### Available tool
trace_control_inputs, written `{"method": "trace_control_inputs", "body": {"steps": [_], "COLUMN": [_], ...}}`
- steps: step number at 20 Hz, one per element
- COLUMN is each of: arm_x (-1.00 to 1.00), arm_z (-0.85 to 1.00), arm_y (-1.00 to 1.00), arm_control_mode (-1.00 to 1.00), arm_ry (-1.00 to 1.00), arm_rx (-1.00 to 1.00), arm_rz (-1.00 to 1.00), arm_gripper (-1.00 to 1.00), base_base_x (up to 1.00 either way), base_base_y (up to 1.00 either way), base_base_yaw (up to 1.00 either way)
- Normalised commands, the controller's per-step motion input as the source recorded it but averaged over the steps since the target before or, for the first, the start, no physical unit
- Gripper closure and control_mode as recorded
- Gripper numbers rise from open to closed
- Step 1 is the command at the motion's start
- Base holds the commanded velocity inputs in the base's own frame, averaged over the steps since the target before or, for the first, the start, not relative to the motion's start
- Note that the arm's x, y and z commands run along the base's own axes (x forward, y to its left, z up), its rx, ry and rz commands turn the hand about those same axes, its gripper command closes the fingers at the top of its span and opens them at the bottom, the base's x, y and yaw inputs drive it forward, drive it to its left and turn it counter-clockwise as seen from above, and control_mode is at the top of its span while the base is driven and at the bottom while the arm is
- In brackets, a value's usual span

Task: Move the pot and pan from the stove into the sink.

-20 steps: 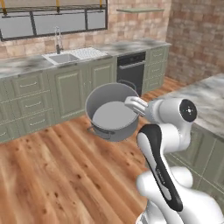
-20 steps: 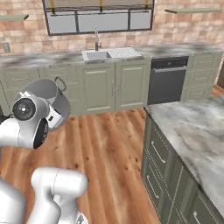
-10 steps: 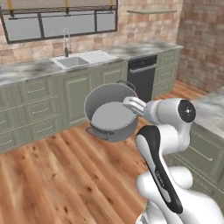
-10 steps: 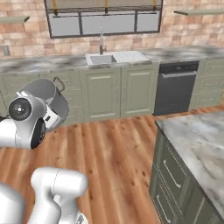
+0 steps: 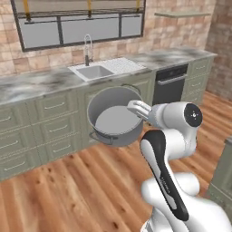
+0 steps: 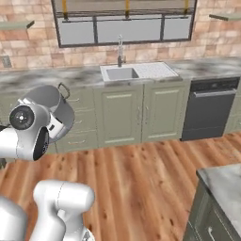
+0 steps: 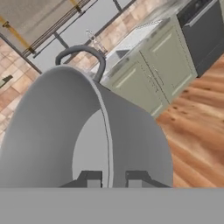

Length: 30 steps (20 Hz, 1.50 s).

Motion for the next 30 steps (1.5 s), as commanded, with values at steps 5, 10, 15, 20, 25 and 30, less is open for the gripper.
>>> {"method": "trace_control_inputs", "body": {"steps": [5, 10, 15, 20, 25, 30], "arm_x": [0.0, 0.0, 0.0, 0.0, 0.0, 0.0], "arm_z": [0.0, 0.0, 0.0, 0.0, 0.0, 0.0], "arm_y": [0.0, 0.0, 0.0, 0.0, 0.0, 0.0], "arm_control_mode": [1.0, 1.0, 1.0, 1.0, 1.0, 1.0], "arm_ry": [0.0, 0.0, 0.0, 0.0, 0.0, 0.0], "arm_rx": [0.0, 0.0, 0.0, 0.0, 0.0, 0.0], "arm_rz": [0.0, 0.0, 0.0, 0.0, 0.0, 0.0], "arm_gripper": [1.0, 1.0, 1.0, 1.0, 1.0, 1.0], "base_base_x": [1.0, 1.0, 1.0, 0.79, 0.03, 0.51], "base_base_y": [0.14, 0.13, 0.12, 0.07, -0.03, -0.46], "base_base_yaw": [0.12, 0.12, 0.12, 0.1, 0.01, 0.12]}}
